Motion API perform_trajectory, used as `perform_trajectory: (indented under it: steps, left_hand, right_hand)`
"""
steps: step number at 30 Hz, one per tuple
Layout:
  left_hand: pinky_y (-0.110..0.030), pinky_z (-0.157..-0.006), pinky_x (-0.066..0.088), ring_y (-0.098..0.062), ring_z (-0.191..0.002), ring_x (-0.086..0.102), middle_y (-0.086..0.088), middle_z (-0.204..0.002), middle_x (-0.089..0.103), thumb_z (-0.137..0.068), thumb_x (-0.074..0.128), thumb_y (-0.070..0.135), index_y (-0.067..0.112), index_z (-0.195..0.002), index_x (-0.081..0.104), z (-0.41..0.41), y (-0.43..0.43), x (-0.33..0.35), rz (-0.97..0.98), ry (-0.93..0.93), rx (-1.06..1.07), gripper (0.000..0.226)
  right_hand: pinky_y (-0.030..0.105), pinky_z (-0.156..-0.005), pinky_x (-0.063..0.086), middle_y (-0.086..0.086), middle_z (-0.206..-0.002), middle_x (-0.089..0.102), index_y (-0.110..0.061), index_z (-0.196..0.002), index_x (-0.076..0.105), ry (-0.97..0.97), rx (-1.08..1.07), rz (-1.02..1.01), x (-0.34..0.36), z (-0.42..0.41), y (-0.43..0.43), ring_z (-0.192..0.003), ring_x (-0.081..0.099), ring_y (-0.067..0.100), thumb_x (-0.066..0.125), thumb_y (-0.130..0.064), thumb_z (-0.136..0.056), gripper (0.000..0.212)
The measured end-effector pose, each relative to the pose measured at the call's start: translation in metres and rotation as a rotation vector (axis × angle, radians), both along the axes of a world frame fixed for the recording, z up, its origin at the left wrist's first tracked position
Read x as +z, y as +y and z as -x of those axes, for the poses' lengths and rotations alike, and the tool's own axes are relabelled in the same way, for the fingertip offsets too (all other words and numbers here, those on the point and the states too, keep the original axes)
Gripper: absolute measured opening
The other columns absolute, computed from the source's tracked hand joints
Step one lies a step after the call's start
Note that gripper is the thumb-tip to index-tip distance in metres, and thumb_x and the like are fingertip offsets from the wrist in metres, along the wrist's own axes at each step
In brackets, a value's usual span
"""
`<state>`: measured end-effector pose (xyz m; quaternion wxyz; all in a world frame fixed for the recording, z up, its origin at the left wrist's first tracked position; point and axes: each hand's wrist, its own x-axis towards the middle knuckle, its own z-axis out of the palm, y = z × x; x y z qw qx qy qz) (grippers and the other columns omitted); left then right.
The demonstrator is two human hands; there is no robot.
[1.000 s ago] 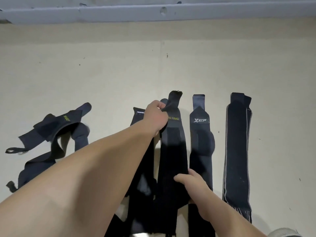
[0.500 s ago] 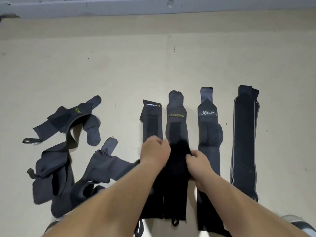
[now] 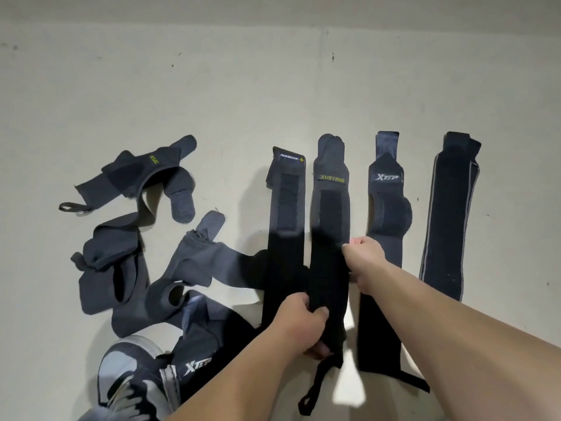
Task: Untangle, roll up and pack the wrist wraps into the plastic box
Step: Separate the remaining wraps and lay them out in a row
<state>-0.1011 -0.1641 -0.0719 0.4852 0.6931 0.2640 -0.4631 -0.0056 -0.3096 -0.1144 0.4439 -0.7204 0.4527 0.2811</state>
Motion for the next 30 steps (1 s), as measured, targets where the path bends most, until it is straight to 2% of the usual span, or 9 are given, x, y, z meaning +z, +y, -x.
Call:
perform_trajectory:
  steps: [3,8,12,14,18,21,25,28,30]
  left_hand:
    - [-0.038,-0.082,0.06,-0.025,-0.086,0.072,-0.002,-0.094,0.07,-0.101,0.06,0.047,0.019,-0.098,0.055,-0.007,0.009,-0.005,-0.257,-0.142,-0.288,0.029]
    - [-0.039,-0.088,0.049,-0.031,-0.112,0.063,-0.004,-0.121,0.062,-0.106,0.049,0.038,0.02,-0.115,0.062,-0.05,0.044,0.002,-0.501,-0.496,-0.446,0.024]
    - [-0.038,-0.087,0.044,-0.025,-0.119,0.05,0.0,-0.13,0.05,-0.097,0.057,0.021,0.021,-0.126,0.057,-0.072,0.095,-0.006,-0.775,-0.734,-0.728,0.028]
    - [-0.037,-0.096,0.041,-0.024,-0.13,0.043,0.003,-0.139,0.049,-0.09,0.061,0.021,0.025,-0.136,0.051,-0.072,0.122,-0.015,-0.846,-0.709,-0.889,0.047]
    - [-0.039,-0.11,0.037,-0.025,-0.141,0.033,0.003,-0.144,0.043,-0.083,0.071,0.038,0.027,-0.142,0.044,-0.057,0.158,-0.028,-0.72,-0.419,-1.076,0.065]
    - [-0.037,-0.107,0.039,-0.026,-0.133,0.039,0.003,-0.139,0.046,-0.087,0.072,0.043,0.03,-0.138,0.055,-0.054,0.164,-0.026,-0.763,-0.436,-1.2,0.055]
    - [-0.037,-0.093,0.047,-0.027,-0.112,0.056,0.001,-0.108,0.063,-0.089,0.064,0.043,0.02,-0.101,0.07,-0.07,0.163,0.007,-0.663,-0.616,-1.048,0.026]
    - [-0.036,-0.077,0.053,-0.027,-0.089,0.063,-0.002,-0.089,0.066,-0.088,0.068,0.039,0.011,-0.087,0.061,-0.098,0.162,0.063,-0.491,-0.554,-0.726,0.029]
    - [-0.029,-0.069,0.051,-0.019,-0.072,0.063,0.002,-0.077,0.068,-0.091,0.073,0.04,0.01,-0.08,0.063,-0.115,0.157,0.109,-0.347,-0.515,-0.53,0.033]
  right_hand:
    - [0.043,-0.072,0.056,0.012,-0.1,0.056,-0.012,-0.101,0.05,-0.016,0.099,0.068,0.01,0.005,0.008,-0.077,0.052,0.024,0.052,0.001,-0.089,0.018]
    - [0.041,-0.084,0.047,0.009,-0.141,0.043,-0.016,-0.143,0.046,-0.137,0.373,0.291,0.037,-0.001,0.028,-0.121,0.052,0.032,0.051,-0.012,-0.094,0.049]
    - [0.033,-0.07,0.047,0.007,-0.12,0.06,-0.014,-0.111,0.063,-0.267,0.519,0.145,0.045,0.002,0.053,-0.095,0.061,0.024,0.051,-0.016,-0.096,0.019]
    - [0.03,-0.065,0.048,0.005,-0.102,0.065,-0.014,-0.098,0.064,-0.285,0.555,0.055,0.047,0.007,0.069,-0.087,0.061,0.022,0.052,-0.016,-0.099,0.012]
    - [0.043,-0.088,0.063,0.007,-0.101,0.071,-0.019,-0.102,0.068,-0.142,0.5,-0.146,0.05,0.018,0.09,-0.096,0.068,0.026,0.056,-0.023,-0.102,0.013]
    - [0.044,-0.09,0.061,0.013,-0.108,0.073,-0.021,-0.102,0.067,-0.041,0.461,-0.211,0.055,0.028,0.094,-0.102,0.071,0.03,0.053,-0.02,-0.102,0.013]
    - [0.045,-0.092,0.063,0.015,-0.115,0.073,-0.021,-0.106,0.067,0.004,0.398,-0.316,0.071,0.027,0.096,-0.104,0.073,0.029,0.053,-0.008,-0.101,0.019]
    - [0.044,-0.091,0.063,0.009,-0.126,0.065,-0.021,-0.119,0.066,0.007,0.366,-0.436,0.092,0.019,0.104,-0.11,0.067,0.024,0.065,-0.011,-0.093,0.028]
    - [0.044,-0.093,0.061,0.001,-0.127,0.061,-0.027,-0.109,0.067,-0.068,0.303,-0.553,0.109,0.012,0.108,-0.113,0.064,0.021,0.073,-0.023,-0.087,0.023]
